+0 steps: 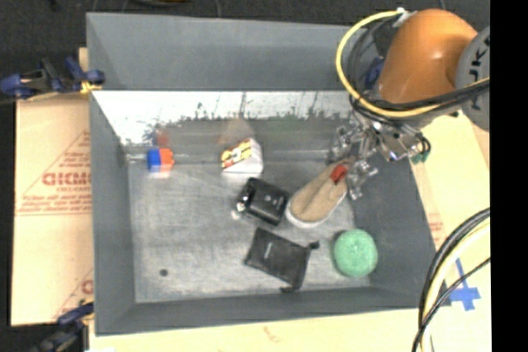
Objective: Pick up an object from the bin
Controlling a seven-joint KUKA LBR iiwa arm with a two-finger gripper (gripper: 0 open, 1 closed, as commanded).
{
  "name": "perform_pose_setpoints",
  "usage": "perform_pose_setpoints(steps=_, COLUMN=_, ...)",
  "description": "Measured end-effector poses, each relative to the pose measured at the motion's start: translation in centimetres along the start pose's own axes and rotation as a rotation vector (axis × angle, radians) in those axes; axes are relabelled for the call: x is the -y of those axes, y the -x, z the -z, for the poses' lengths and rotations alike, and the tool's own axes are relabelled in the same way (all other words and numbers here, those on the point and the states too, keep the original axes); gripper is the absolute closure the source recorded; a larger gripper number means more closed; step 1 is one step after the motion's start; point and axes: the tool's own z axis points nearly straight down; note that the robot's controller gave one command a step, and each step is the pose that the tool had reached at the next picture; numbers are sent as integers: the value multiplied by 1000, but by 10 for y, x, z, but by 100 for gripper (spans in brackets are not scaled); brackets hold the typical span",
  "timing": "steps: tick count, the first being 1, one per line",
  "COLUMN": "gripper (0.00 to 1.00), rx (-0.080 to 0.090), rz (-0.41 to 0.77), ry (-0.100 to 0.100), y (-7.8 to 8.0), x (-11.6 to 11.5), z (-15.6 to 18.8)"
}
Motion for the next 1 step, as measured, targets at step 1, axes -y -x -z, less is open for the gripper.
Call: perform_pose_setpoints(steps=1, gripper=100, rx=-2, rz=-34, ry=2, y=2, x=-8, z=105)
